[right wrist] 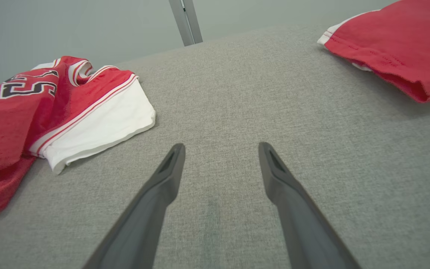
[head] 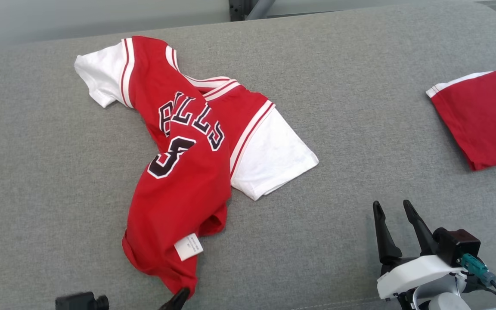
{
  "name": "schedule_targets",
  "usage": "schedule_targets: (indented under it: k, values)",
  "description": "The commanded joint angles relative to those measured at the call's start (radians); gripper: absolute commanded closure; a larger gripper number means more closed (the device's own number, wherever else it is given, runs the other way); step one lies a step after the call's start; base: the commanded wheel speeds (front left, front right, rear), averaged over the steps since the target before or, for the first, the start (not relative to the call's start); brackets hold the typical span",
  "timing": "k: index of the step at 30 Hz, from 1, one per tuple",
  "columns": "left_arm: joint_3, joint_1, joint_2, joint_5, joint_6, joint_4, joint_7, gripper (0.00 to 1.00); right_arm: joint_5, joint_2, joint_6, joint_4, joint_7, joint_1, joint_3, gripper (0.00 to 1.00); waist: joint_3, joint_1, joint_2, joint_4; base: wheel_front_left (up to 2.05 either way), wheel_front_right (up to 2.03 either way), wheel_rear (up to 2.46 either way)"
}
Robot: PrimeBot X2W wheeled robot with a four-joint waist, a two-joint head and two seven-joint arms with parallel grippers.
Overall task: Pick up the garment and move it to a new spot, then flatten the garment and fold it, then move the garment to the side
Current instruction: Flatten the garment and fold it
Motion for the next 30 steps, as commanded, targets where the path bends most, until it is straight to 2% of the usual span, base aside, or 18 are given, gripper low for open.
schedule_targets:
  k: [1, 4, 9, 14, 17, 18, 19, 20, 25, 30]
  values:
    - [-0.005, -0.001, 0.001, 0.014, 0.005, 0.042, -0.001, 1.00, -0.005, -0.002, -0.001, 0.001, 0.000, -0.013, 0.000, 0.00, 0.005, 0.0000, 0.0049, 0.013, 0.00, 0.00, 0.00]
    - [-0.030, -0.034, -0.061, -0.003, 0.007, 0.189, -0.014, 1.00, -0.008, -0.002, -0.001, 0.004, 0.000, -0.014, 0.006, 0.00, 0.003, 0.0000, 0.0049, 0.026, 0.00, 0.00, 0.00]
    - [0.012, -0.092, -0.097, 0.020, 0.021, 0.390, -0.082, 1.00, -0.006, -0.002, -0.001, 0.007, 0.000, -0.020, 0.010, 0.00, 0.005, 0.0000, 0.0049, 0.035, 0.00, 0.00, 0.00]
    - [0.026, -0.146, -0.112, 0.013, 0.000, 0.469, -0.101, 1.00, -0.001, -0.002, -0.001, 0.012, 0.000, -0.023, 0.017, 0.00, 0.007, 0.0000, 0.0049, 0.033, 0.00, 0.00, 0.00]
    - [0.026, -0.161, -0.119, 0.025, 0.003, 0.501, -0.112, 1.00, 0.006, -0.002, -0.001, 0.017, 0.000, -0.022, 0.023, 0.00, 0.005, 0.0000, 0.0049, 0.022, 0.00, 0.00, 0.00]
    - [0.026, -0.163, -0.123, 0.029, 0.006, 0.506, -0.118, 0.63, 0.008, -0.002, -0.001, 0.018, 0.000, -0.022, 0.025, 0.00, 0.004, 0.0000, 0.0049, 0.017, 0.00, 0.00, 0.00]
    - [0.024, -0.160, -0.125, 0.035, 0.005, 0.504, -0.125, 0.16, 0.010, -0.002, -0.001, 0.018, 0.000, -0.022, 0.024, 0.00, 0.003, 0.0000, 0.0049, 0.013, 0.00, 0.00, 0.00]
    - [0.022, -0.155, -0.124, 0.040, 0.003, 0.499, -0.128, 0.00, 0.010, -0.002, -0.001, 0.018, 0.000, -0.022, 0.024, 0.00, 0.002, 0.0000, 0.0049, 0.010, 0.00, 0.00, 0.00]
    - [0.033, -0.122, -0.091, 0.062, 0.002, 0.438, -0.146, 0.00, -0.017, -0.001, -0.001, -0.001, 0.000, -0.033, 0.018, 0.00, -0.002, 0.0000, 0.0049, 0.006, 0.00, 0.00, 0.00]
    - [0.060, -0.099, -0.057, 0.080, 0.053, 0.336, -0.151, 0.00, -0.059, -0.001, -0.001, -0.014, 0.000, -0.085, 0.045, 0.00, -0.010, 0.0000, 0.0049, 0.025, 0.00, 0.00, 0.00]
